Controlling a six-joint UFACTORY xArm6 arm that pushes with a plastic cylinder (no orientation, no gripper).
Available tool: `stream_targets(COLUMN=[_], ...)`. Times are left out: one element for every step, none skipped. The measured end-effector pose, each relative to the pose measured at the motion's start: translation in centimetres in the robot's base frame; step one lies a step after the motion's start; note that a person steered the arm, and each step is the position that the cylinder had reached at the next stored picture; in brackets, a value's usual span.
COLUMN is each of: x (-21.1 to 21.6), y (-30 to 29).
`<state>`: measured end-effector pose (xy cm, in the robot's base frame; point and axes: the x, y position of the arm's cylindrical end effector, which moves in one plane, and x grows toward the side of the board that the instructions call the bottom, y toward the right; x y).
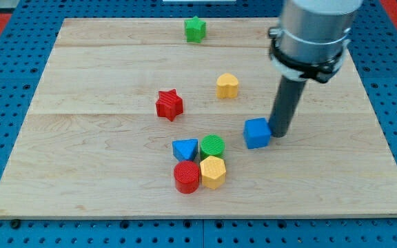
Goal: Arrange the group of blocks to the bottom centre of the board
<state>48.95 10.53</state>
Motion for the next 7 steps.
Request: stream_targets(x=[0.3, 0.2, -3.3, -7.7, -10.5, -10.6, -7.4], y=[-5.4, -10.0, -6.6, 2.7, 2.4, -7.6, -13.1])
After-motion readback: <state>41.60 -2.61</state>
